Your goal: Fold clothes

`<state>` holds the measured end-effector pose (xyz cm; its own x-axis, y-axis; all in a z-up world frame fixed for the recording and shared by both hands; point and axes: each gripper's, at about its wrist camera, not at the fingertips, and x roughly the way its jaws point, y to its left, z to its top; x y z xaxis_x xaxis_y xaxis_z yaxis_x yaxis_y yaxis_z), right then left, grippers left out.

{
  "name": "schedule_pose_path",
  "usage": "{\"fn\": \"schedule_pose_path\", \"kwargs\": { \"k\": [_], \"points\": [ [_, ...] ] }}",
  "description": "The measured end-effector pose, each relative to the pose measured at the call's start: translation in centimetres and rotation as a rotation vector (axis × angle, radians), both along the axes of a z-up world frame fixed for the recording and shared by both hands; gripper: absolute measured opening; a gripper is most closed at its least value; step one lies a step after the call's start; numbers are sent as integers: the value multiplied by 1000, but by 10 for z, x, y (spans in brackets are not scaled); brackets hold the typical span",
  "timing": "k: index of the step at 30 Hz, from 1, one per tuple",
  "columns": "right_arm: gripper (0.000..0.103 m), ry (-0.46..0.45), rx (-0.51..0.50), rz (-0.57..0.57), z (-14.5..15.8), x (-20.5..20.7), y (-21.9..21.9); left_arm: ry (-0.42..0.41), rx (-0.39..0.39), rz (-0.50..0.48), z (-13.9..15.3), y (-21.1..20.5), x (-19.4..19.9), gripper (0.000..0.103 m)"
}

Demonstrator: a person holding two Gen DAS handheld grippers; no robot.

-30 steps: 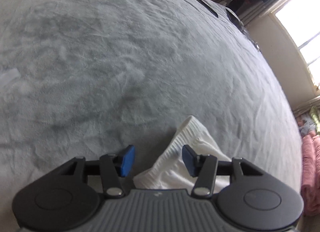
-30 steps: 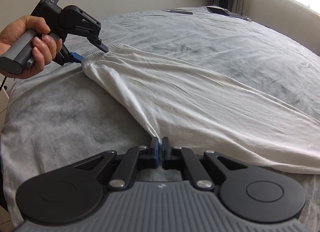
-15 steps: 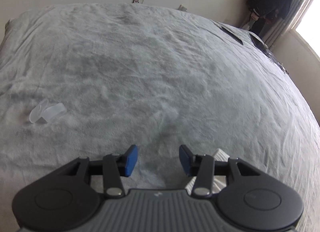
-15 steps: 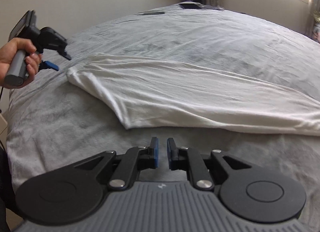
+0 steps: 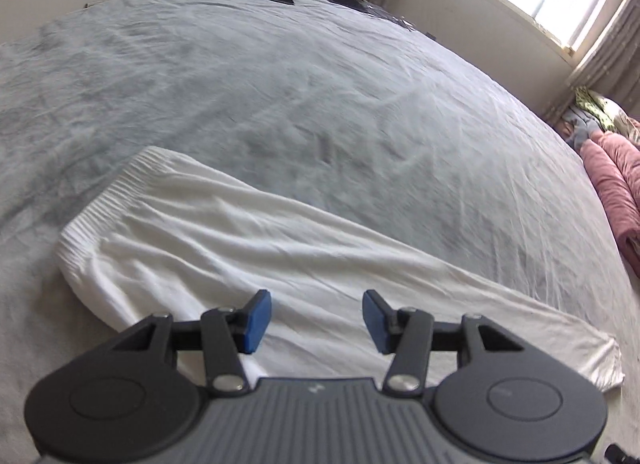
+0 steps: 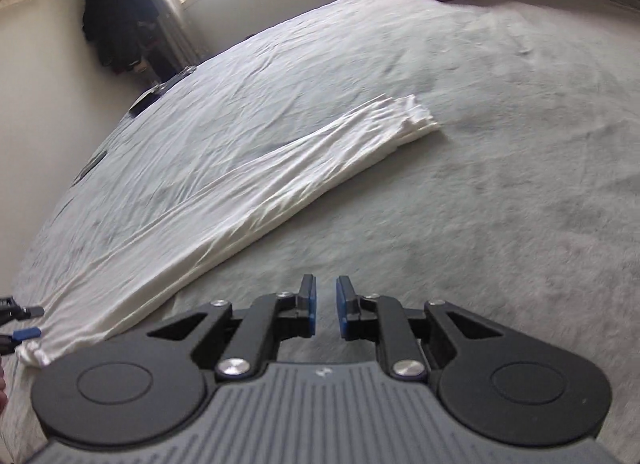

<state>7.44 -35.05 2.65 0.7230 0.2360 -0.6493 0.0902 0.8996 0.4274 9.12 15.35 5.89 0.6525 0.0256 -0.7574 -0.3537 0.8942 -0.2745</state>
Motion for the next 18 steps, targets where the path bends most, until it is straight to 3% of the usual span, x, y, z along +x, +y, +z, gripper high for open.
{"fn": "schedule_pose_path", "kwargs": {
  "k": [2,3,4,11,18],
  "points": [
    [26,-5,37,-44,0,15,-16,8,29,-25,-5,-12,2,53],
    [43,-9,49,-64,-1,22,-24,8,45,-33,-7,-16,3,54],
    [47,-13,57,-82,-2,29,-31,5,62,-39,-8,-19,3,55],
    [47,-25,94,-151,-17,60,-58,-48,129,-75,-3,-37,-1,56],
    [35,-63,152,-175,-26,81,-68,-74,173,-135,-4,-52,2,56]
  ]
}}
